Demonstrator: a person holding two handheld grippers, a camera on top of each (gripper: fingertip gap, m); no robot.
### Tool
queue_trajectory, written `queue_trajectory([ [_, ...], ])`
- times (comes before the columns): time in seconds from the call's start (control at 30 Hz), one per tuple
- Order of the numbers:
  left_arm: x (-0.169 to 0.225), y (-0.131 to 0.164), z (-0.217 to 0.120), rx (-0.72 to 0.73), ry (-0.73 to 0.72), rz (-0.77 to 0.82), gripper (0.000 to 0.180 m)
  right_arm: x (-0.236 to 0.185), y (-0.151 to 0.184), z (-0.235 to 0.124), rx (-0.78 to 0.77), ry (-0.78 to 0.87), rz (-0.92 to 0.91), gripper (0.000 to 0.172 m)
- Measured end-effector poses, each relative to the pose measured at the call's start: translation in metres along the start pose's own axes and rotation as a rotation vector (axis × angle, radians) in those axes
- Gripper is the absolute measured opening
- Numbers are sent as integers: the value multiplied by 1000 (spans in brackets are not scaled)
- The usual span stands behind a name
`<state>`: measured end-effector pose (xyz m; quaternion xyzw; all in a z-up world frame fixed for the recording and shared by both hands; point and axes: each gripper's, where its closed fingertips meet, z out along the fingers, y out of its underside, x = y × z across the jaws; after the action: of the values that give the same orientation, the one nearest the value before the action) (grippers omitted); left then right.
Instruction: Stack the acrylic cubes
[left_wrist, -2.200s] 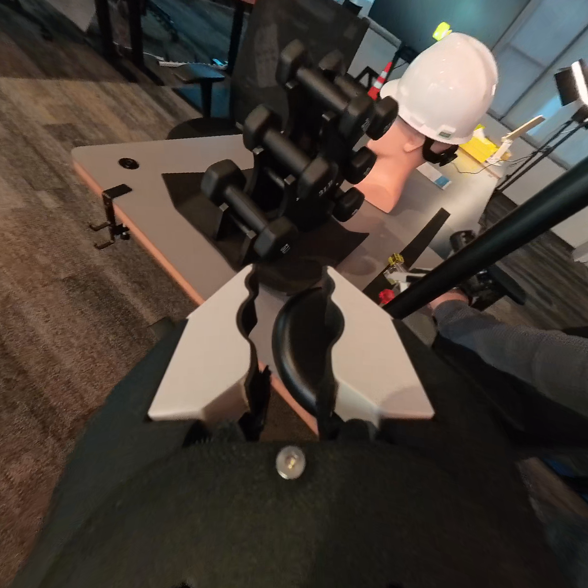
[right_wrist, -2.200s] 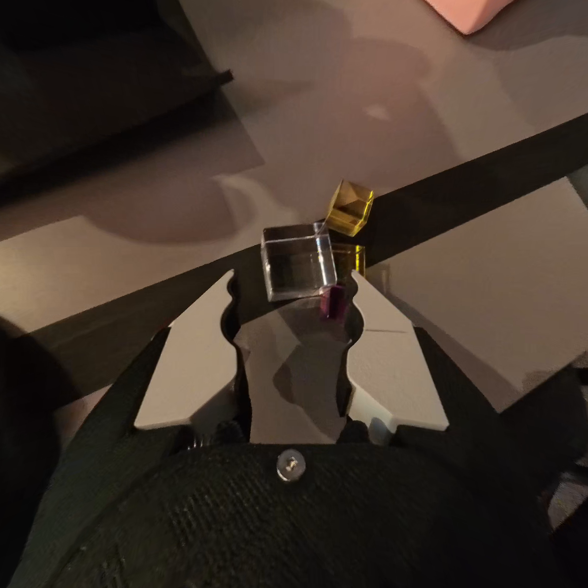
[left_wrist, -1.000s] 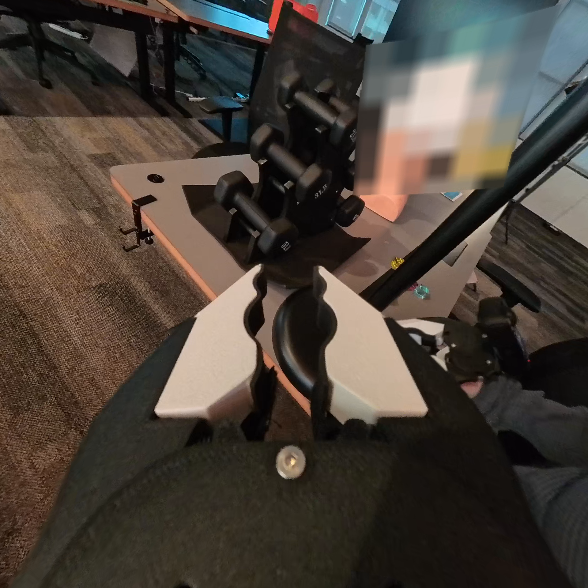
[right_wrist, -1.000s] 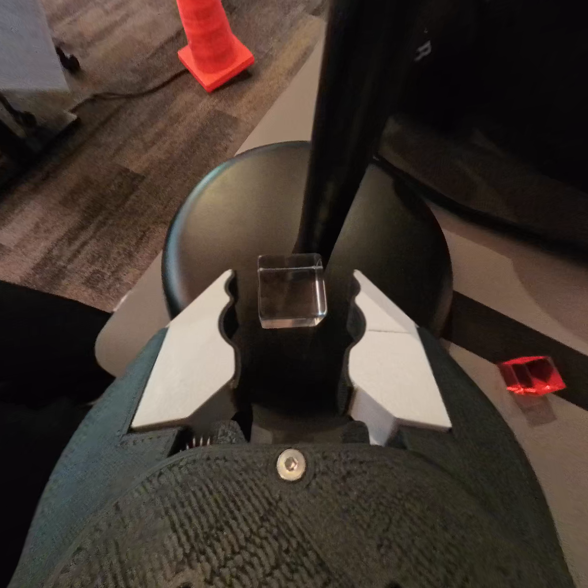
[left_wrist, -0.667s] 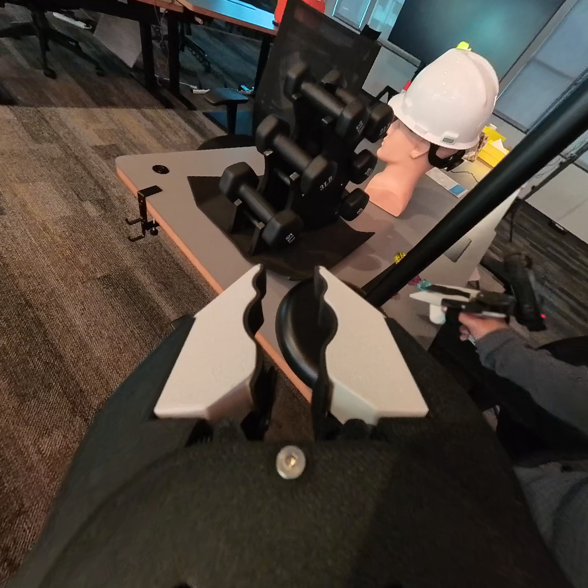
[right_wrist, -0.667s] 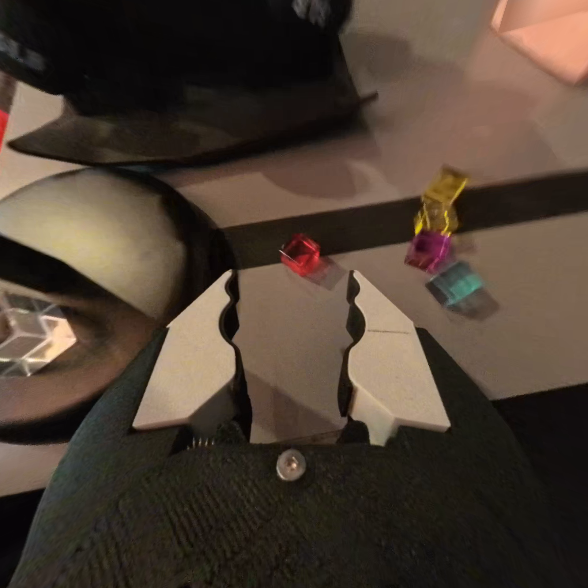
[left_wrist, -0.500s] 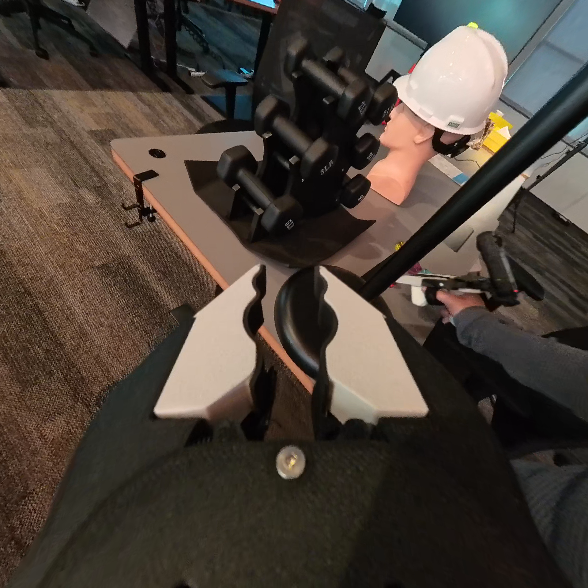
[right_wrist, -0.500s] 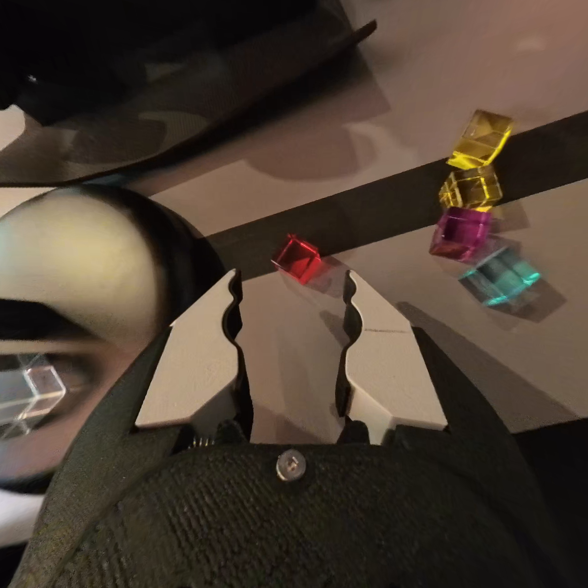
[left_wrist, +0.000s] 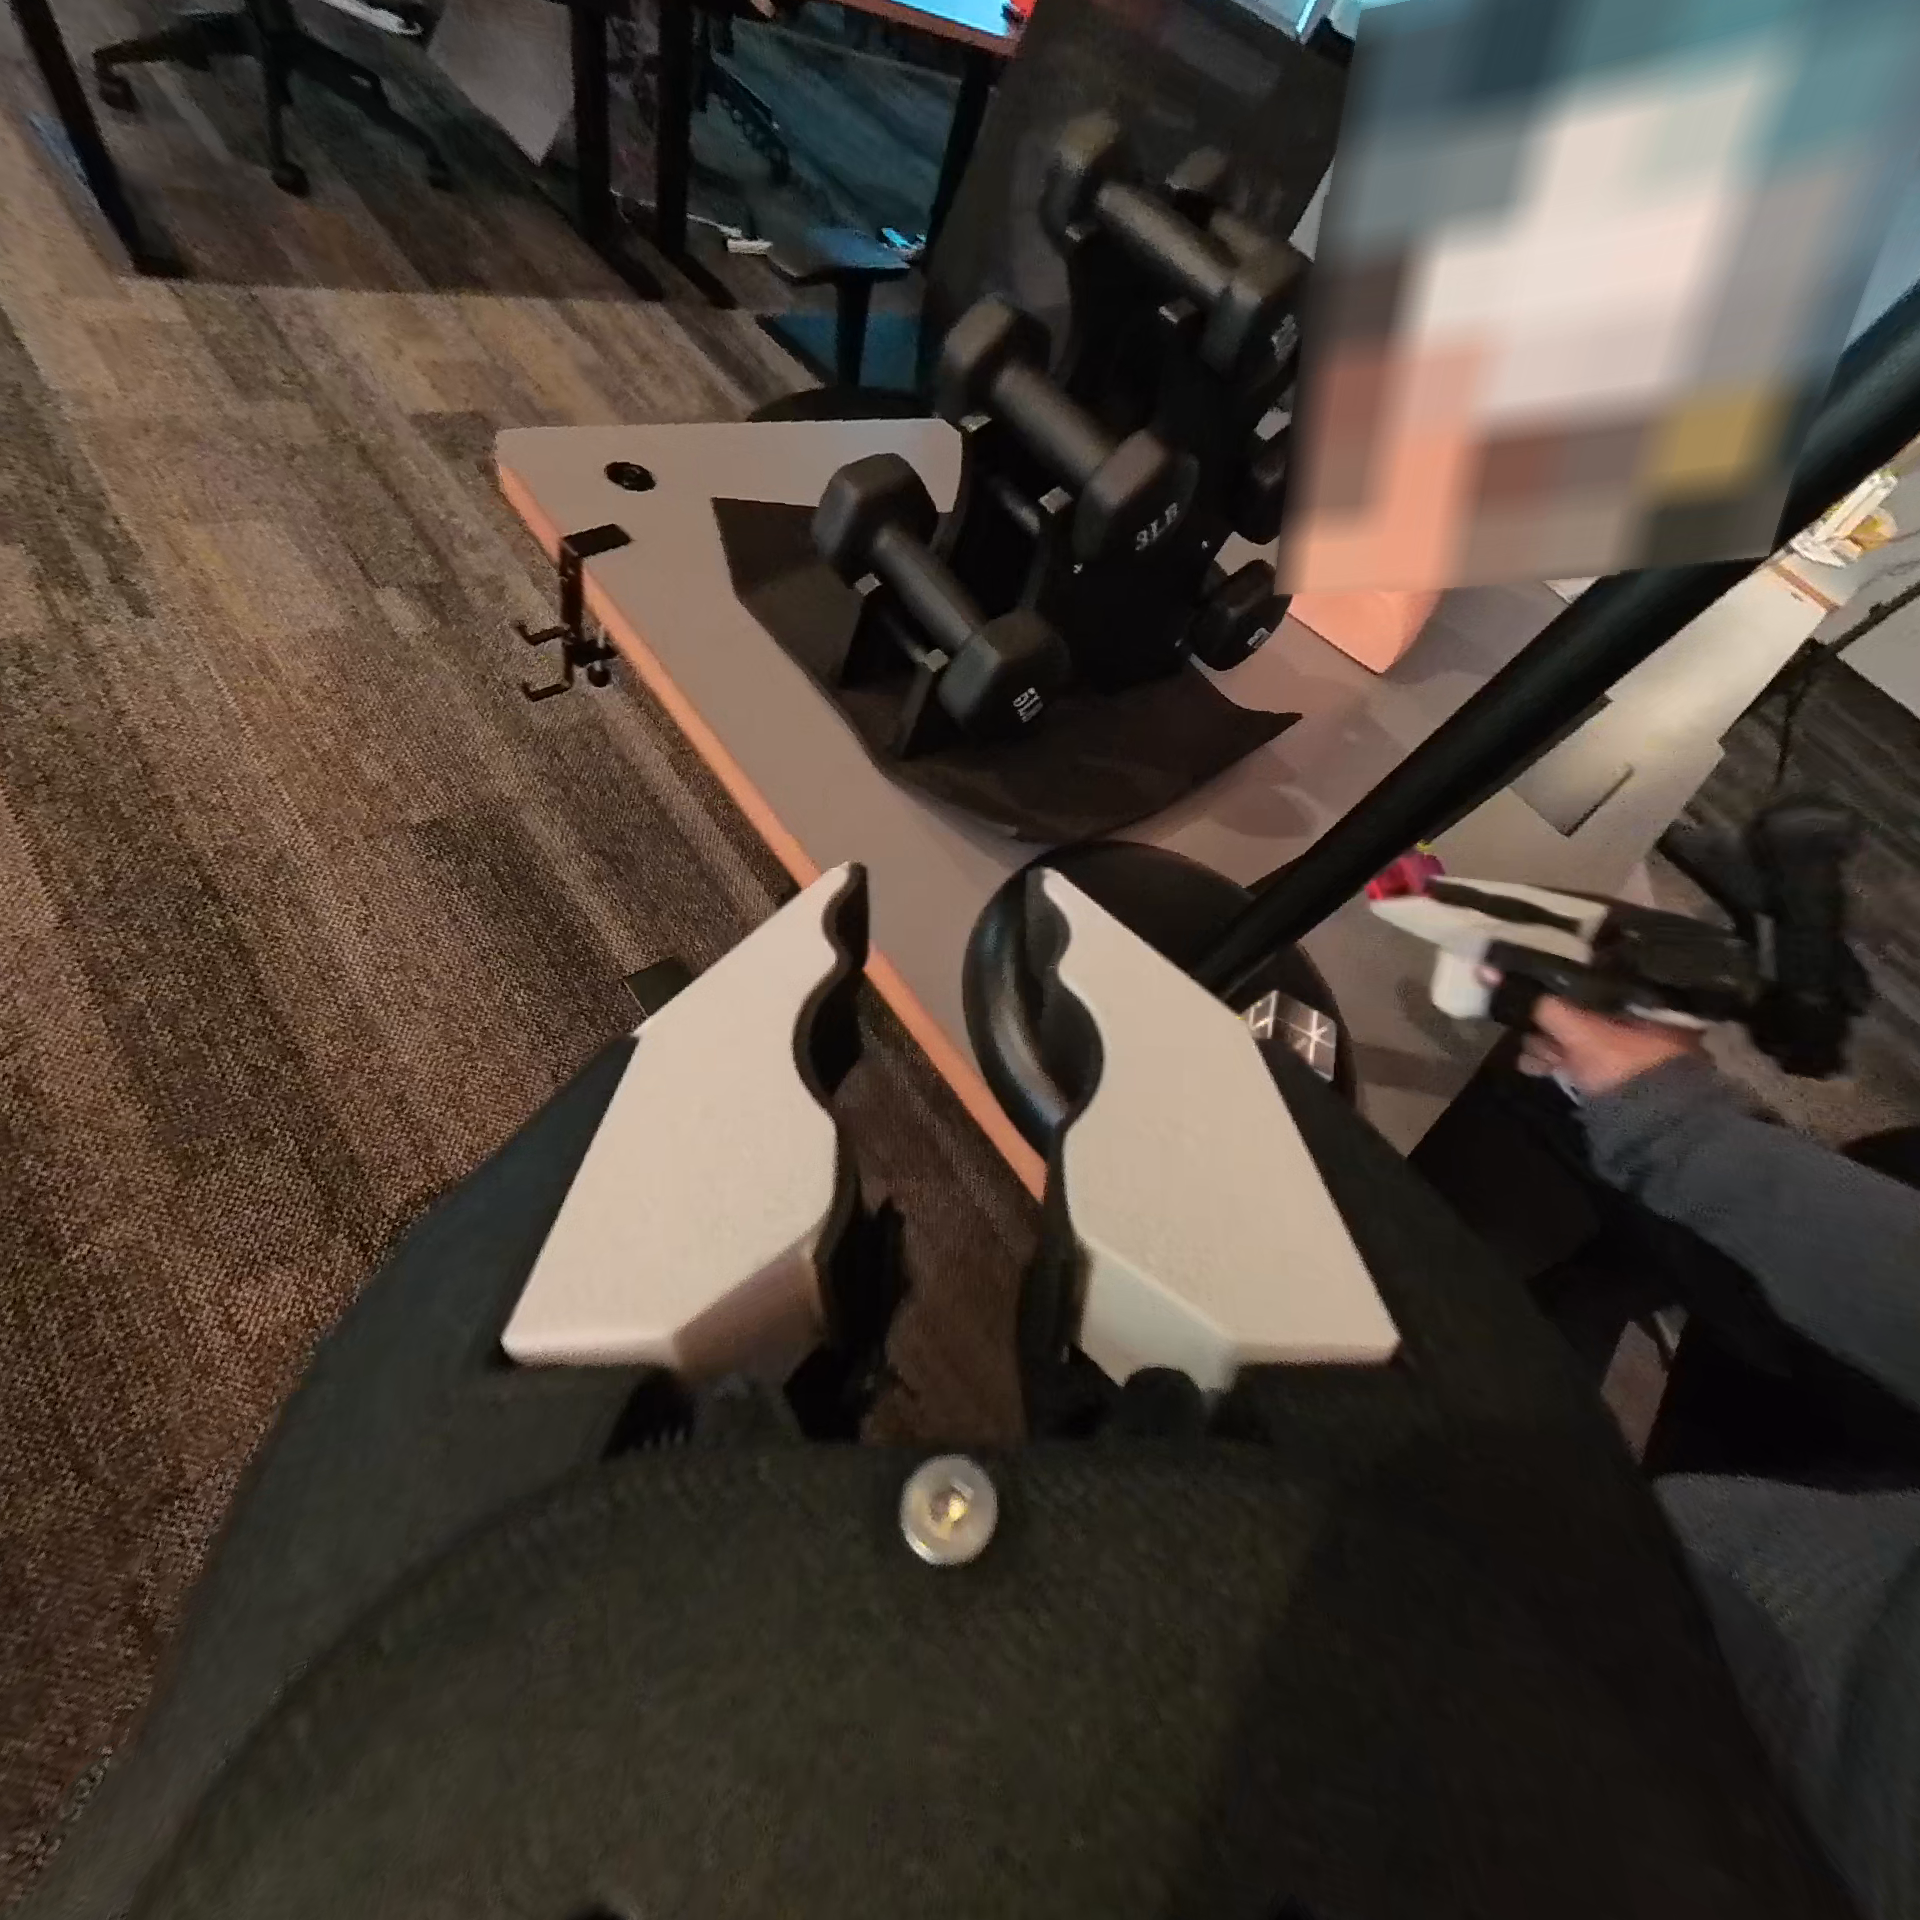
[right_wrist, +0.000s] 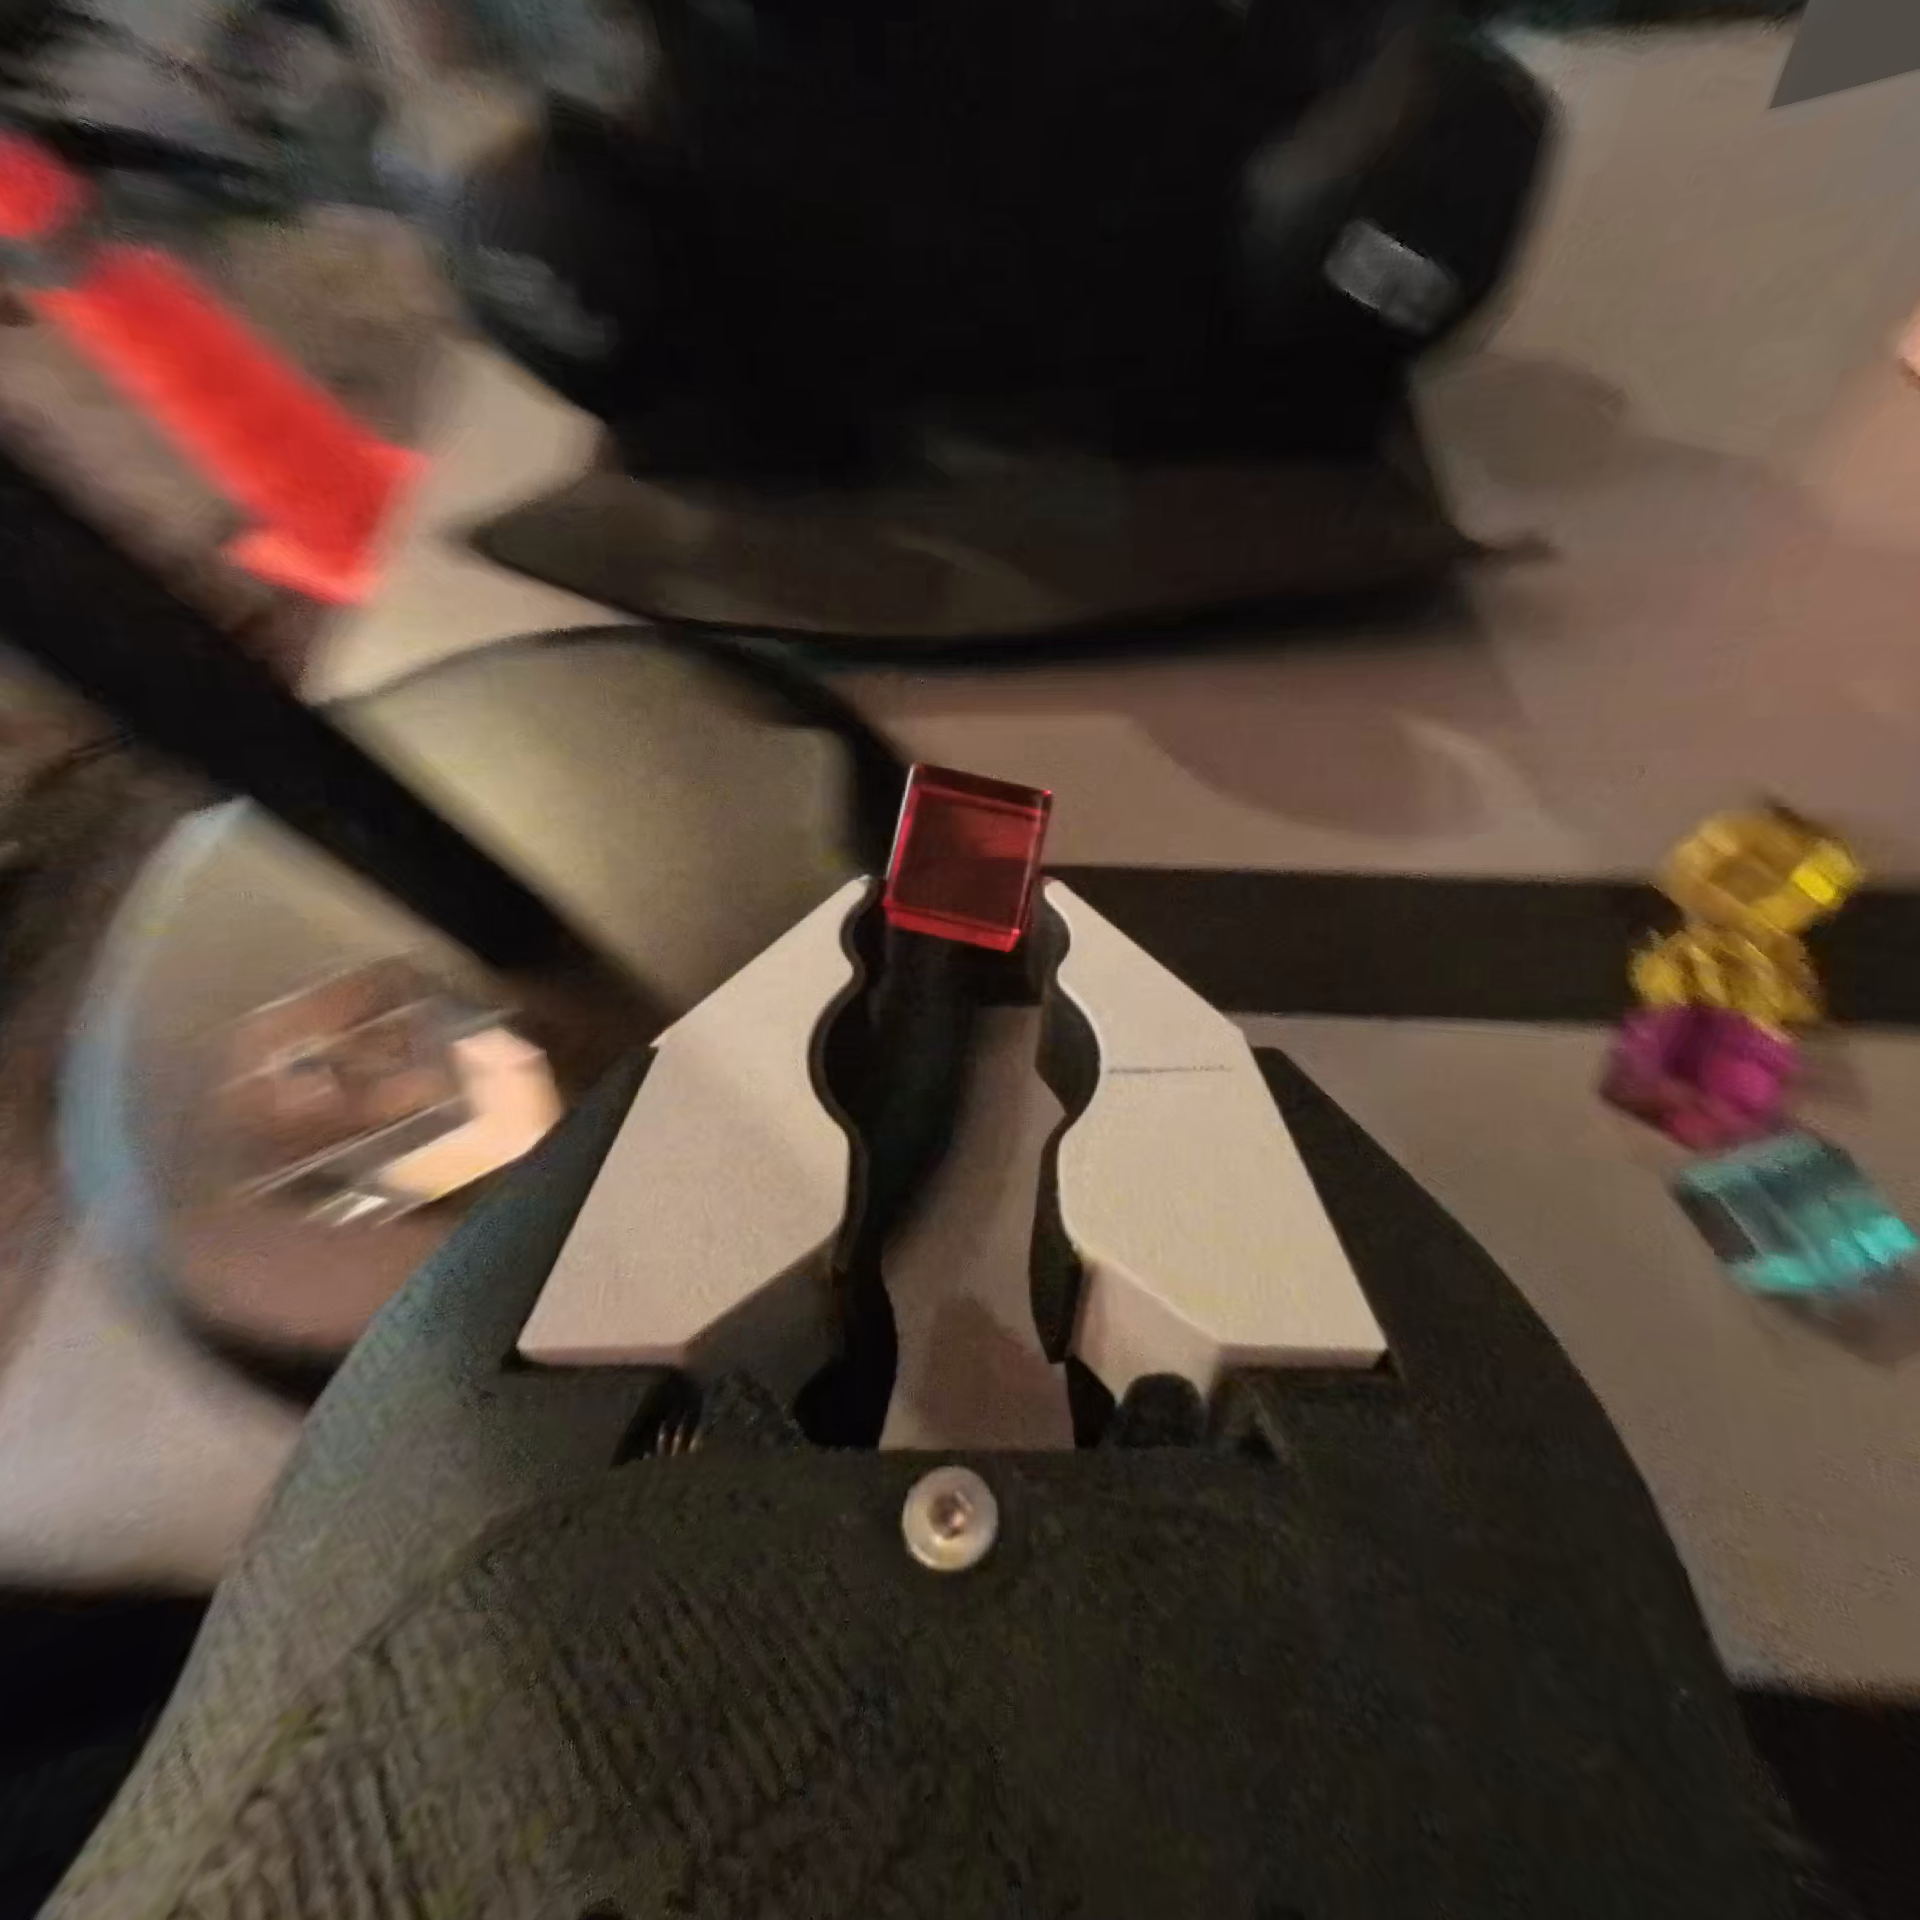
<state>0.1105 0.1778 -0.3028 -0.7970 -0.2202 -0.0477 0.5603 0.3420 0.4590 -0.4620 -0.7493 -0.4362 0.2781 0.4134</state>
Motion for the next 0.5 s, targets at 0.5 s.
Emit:
queue_trajectory([
  [0.5,-2,2,3,16,8,-22,29,-122,19,-15,-265,-477,-456,25],
])
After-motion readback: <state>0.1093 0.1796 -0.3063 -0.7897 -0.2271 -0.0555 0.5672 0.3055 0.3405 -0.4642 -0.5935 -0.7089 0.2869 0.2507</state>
